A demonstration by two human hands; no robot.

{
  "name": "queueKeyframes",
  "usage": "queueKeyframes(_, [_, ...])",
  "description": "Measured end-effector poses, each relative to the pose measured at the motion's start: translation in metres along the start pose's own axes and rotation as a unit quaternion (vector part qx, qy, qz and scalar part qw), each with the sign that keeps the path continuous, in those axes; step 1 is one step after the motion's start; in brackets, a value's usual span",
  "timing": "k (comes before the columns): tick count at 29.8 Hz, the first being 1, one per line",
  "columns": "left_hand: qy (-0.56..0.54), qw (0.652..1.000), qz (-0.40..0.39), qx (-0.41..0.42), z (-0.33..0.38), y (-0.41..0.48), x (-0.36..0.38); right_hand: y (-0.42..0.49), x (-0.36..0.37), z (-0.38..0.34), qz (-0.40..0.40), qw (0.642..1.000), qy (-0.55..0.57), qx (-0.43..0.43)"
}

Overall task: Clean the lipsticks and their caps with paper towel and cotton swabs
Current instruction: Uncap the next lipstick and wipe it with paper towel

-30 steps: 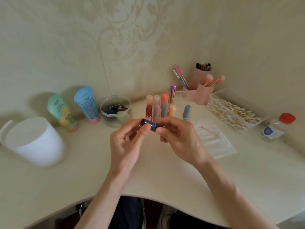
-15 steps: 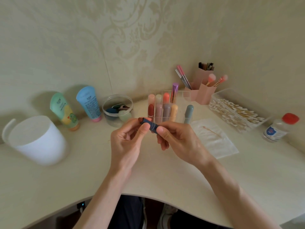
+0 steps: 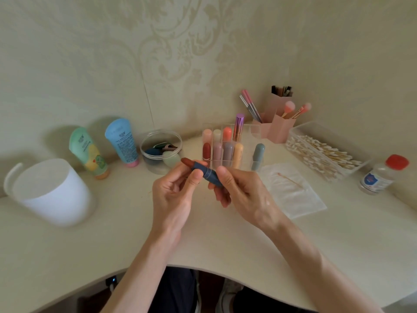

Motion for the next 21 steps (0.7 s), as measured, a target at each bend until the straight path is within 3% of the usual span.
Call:
queueKeyframes(7, [0.005, 1.000, 0.002, -0.002, -0.0016, 0.0011, -0.0010, 0.0017, -0.0059, 0.0030, 0.027, 0.999, 0.030, 0.010])
queueKeyframes(21, [0.021, 1.000, -0.013, -0.005, -0.0036, 0.0012, -0.0014, 0.0007, -0.0010, 0.0038, -0.017, 0.999, 0.044, 0.008])
Point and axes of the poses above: each hand's wrist, its own y-axis towards the middle knuckle, its own x-axis out of the palm, z = x × y, the point moved 7 cm from there along y, towards the middle knuckle, and after that the axes turned 2 degrees about z, right-handed, at the moved point
